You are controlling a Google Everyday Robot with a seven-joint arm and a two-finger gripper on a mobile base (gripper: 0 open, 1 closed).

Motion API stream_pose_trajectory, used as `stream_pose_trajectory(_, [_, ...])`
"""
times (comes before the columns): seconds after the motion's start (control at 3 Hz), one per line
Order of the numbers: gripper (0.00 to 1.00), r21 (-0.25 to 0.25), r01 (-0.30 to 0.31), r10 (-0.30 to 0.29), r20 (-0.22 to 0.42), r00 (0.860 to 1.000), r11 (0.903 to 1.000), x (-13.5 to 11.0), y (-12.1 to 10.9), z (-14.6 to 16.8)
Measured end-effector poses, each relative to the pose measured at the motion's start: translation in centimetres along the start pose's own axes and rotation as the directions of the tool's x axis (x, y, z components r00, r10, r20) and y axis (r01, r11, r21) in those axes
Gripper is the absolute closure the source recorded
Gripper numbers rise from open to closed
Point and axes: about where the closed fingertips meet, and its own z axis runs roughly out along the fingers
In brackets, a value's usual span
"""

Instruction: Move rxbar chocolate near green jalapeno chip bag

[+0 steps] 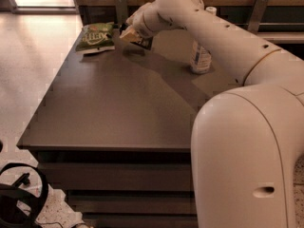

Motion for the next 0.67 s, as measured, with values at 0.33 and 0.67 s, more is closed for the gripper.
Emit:
stream_pose_trajectory(0.33, [0.0,-0.004,0.0,0.0,0.0,1.0,1.0,-0.02,0.21,0.25])
stream_pose_trajectory(0.67, [0.0,-0.004,0.0,0.0,0.0,1.0,1.0,-0.02,0.22,0.26])
